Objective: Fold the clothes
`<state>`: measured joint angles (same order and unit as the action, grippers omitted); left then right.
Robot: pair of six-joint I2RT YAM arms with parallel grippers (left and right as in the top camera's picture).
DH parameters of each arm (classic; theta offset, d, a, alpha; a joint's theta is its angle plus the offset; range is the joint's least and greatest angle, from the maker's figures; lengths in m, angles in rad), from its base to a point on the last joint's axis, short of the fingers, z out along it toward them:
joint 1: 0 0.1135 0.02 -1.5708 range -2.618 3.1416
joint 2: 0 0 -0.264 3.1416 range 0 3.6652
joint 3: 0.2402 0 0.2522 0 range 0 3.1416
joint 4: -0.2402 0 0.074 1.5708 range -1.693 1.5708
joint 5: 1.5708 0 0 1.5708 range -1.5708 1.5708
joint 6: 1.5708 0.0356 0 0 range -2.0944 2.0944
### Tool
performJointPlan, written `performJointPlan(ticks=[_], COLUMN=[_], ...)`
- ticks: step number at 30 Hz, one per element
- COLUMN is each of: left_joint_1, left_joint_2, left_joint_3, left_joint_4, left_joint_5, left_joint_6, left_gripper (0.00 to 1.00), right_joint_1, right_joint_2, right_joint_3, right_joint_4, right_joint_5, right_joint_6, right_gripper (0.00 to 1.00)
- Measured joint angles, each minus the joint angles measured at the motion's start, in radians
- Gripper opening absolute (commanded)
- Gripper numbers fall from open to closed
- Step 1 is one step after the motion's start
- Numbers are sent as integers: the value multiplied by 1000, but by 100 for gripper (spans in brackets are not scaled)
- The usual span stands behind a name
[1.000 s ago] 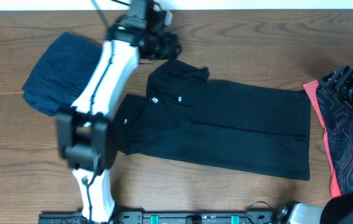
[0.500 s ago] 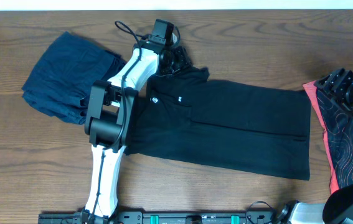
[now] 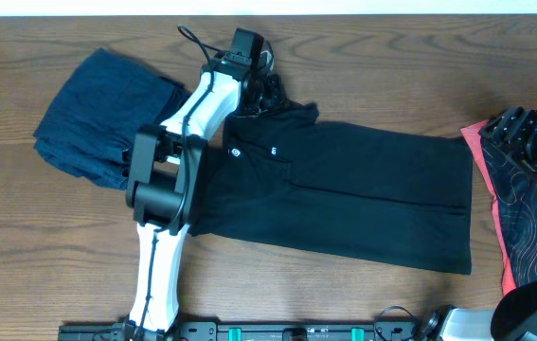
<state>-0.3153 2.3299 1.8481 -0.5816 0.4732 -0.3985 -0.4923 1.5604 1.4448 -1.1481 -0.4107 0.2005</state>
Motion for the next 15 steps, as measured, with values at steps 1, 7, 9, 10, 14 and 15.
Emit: performJointPlan(ticks=[1,7,9,10,14,15], left_joint_1=[0,3,8,11,26,28], left_joint_2=[-23,-116,-113,-109,-97,-95], left_joint_3=[0,10,12,12,12,11], left_joint_4=[-35,-148,-152,-155,-156,-155], left_joint_5=[-24,-174,-202,-213,-239,-242], left_joint_6=[48,223,251,262,281,285], left_gripper=[37,38,40,40,41,41], right_joint_1=[0,0,0,0,0,0], right_joint_2=[0,0,0,0,0,0], right_joint_3=[0,0,0,0,0,0], right_joint_4=[-1,-5,-8,-10,-16,-16], right_joint_5=[0,0,0,0,0,0], right_joint_6=[0,0,0,0,-5,-6], right_gripper=[74,75,75,74,75,75])
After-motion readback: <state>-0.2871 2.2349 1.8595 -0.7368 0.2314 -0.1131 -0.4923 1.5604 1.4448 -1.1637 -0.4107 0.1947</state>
